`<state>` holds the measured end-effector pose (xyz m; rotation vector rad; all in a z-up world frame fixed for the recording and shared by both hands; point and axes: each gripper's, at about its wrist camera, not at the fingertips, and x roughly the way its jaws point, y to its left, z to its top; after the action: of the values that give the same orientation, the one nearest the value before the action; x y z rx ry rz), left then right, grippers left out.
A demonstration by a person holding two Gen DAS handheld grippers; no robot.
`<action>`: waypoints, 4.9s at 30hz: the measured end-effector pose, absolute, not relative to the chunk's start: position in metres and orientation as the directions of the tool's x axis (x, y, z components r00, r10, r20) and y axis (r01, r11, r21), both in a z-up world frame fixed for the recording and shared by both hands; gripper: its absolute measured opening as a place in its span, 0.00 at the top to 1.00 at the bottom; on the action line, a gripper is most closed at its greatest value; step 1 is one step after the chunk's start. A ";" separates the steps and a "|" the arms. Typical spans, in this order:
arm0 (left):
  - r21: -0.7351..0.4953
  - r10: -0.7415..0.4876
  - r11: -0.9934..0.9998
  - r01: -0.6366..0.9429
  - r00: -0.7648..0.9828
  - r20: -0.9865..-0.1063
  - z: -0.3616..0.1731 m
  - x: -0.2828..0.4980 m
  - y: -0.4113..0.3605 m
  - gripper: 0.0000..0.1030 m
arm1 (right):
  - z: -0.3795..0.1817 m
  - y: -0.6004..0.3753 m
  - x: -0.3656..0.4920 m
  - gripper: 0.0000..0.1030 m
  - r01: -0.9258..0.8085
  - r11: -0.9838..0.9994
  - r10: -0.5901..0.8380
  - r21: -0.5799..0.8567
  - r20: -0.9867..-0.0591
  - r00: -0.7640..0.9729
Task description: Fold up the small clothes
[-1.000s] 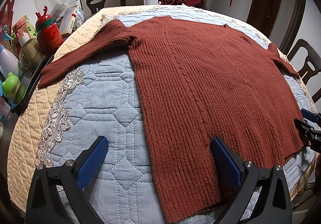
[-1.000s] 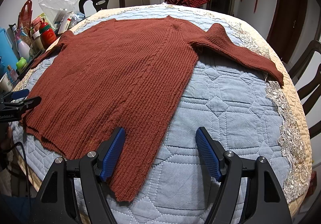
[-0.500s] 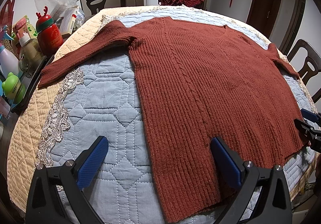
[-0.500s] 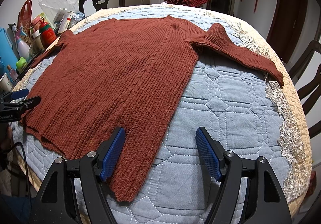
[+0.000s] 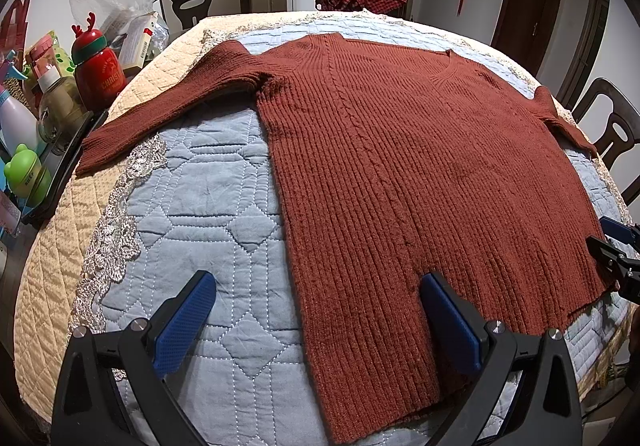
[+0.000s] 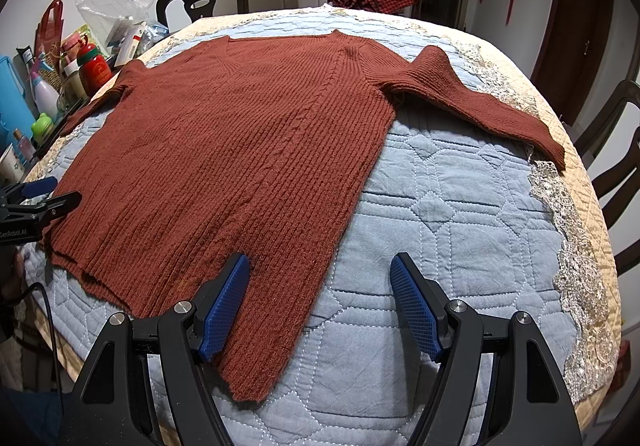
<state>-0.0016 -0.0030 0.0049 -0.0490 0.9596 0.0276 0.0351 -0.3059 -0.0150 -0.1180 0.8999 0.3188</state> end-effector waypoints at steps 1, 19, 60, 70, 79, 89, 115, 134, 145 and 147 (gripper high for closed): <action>-0.030 0.002 0.999 -0.045 0.573 -0.819 0.005 -0.001 -0.003 0.00 | -0.015 -0.306 0.035 0.29 -0.321 0.947 0.223 0.033 -0.785 0.578; -0.029 0.001 0.999 -0.042 0.570 -0.821 0.004 0.000 -0.003 0.00 | -0.016 -0.305 0.037 0.29 -0.317 0.948 0.220 0.036 -0.793 0.568; -0.073 -0.001 0.994 -0.088 0.629 -0.777 0.024 0.001 0.026 0.00 | 0.015 -0.303 0.040 0.29 -0.350 0.936 0.259 0.035 -0.743 0.617; -0.193 0.011 0.955 -0.226 0.676 -0.737 0.027 0.019 0.097 0.12 | 0.023 -0.266 0.067 0.29 -0.407 0.913 0.307 0.043 -0.730 0.610; -0.311 0.017 0.876 -0.368 0.668 -0.744 0.010 0.030 0.158 0.14 | 0.017 -0.234 0.087 0.29 -0.462 0.885 0.344 0.052 -0.741 0.577; -0.382 -0.015 0.825 -0.417 0.659 -0.752 -0.002 0.059 0.184 0.25 | 0.014 -0.224 0.105 0.29 -0.463 0.884 0.350 0.067 -0.751 0.560; -0.271 -0.103 0.960 -0.069 0.814 -0.572 0.092 0.120 0.088 0.93 | 0.021 -0.232 0.115 0.29 -0.444 0.886 0.390 0.129 -0.725 0.567; -0.283 -0.269 0.953 0.104 0.719 -0.641 0.064 0.141 0.052 0.63 | 0.021 -0.243 0.140 0.39 -0.400 0.853 0.510 0.334 -0.697 0.505; -0.275 -0.216 0.962 0.004 0.627 -0.748 0.015 0.168 0.089 0.62 | -0.009 -0.193 0.192 0.63 -0.432 0.840 0.501 0.329 -0.777 0.382; -0.281 -0.225 0.960 0.008 0.621 -0.751 0.011 0.170 0.089 0.62 | -0.011 -0.190 0.196 0.79 -0.434 0.849 0.479 0.301 -0.785 0.393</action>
<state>0.1699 0.0891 0.0113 -0.2612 0.8928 -0.1354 0.1965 -0.1902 -0.0113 0.0498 1.0130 0.5799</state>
